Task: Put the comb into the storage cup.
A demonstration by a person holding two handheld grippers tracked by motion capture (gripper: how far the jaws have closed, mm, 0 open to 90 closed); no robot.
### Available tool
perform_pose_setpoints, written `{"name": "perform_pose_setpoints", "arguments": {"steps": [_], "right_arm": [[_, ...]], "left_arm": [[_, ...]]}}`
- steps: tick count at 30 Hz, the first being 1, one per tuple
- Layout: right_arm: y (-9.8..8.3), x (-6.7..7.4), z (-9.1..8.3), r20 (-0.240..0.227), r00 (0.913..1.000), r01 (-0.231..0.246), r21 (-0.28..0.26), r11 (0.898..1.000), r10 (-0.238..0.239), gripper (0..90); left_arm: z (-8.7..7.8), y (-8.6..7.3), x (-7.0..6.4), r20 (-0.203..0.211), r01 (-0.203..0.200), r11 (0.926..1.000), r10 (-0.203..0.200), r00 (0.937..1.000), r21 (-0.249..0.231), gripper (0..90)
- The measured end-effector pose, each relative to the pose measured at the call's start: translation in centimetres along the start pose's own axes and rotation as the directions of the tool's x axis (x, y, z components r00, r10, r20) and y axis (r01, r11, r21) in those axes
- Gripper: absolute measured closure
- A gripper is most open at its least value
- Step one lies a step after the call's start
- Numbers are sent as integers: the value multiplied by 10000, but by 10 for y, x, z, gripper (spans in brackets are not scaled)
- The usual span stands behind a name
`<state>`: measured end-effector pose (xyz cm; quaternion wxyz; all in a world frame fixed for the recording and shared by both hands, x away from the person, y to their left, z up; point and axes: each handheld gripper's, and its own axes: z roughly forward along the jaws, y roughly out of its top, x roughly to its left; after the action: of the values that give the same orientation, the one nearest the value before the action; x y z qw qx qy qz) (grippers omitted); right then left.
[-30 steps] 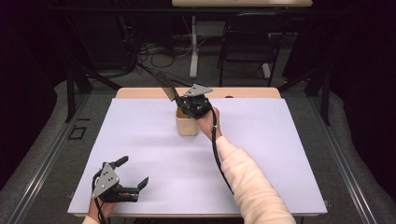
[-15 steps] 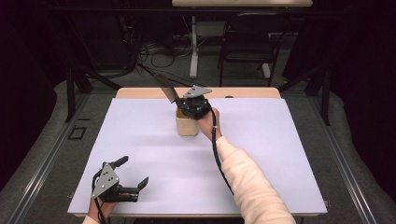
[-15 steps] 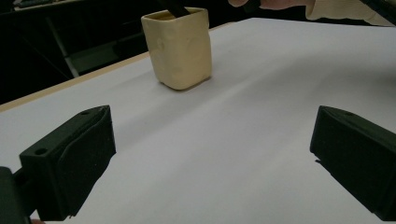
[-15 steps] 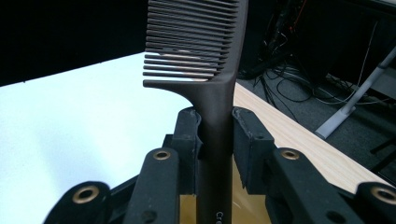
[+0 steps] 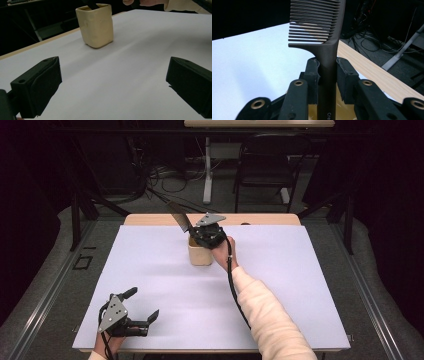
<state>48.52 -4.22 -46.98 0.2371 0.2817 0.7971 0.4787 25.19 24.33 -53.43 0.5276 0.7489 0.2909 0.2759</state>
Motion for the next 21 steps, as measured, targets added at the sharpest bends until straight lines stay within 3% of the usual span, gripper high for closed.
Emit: {"name": "perform_pose_setpoints", "arguments": {"steps": [21], "right_arm": [[-3,-1,2,-54,10000,34,350,9994,-32,723]], "left_arm": [[0,0,0,-3,-32,10000,32,10000,6,2]]}}
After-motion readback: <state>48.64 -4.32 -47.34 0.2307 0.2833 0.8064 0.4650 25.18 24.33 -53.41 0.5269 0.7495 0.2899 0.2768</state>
